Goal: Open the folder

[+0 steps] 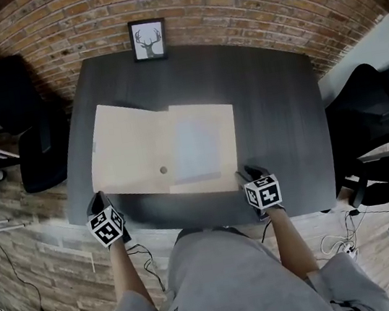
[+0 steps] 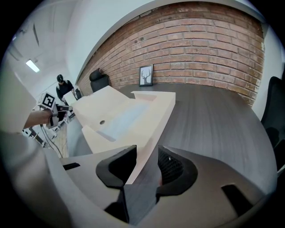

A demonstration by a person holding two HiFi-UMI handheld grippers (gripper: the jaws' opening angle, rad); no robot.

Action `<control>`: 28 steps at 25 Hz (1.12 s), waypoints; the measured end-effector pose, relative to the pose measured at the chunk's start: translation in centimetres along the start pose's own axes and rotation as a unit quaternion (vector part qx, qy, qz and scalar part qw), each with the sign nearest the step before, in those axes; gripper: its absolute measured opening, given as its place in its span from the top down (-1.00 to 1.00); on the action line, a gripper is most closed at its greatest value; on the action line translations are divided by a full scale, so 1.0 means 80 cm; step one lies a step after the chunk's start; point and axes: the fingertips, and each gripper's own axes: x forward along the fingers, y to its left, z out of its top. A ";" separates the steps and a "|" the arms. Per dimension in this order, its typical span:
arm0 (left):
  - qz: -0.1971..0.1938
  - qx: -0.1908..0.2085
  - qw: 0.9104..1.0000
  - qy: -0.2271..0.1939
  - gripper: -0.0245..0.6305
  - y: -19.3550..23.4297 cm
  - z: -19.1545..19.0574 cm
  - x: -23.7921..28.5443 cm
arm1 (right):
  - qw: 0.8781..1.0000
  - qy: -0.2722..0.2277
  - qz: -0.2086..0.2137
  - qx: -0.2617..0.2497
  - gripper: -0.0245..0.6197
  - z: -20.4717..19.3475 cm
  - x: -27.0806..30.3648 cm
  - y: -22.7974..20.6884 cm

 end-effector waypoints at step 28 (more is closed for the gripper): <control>-0.014 -0.085 0.977 0.196 0.88 0.032 -0.098 0.097 | 1.000 0.012 -0.007 -0.009 0.54 0.000 0.000 -0.001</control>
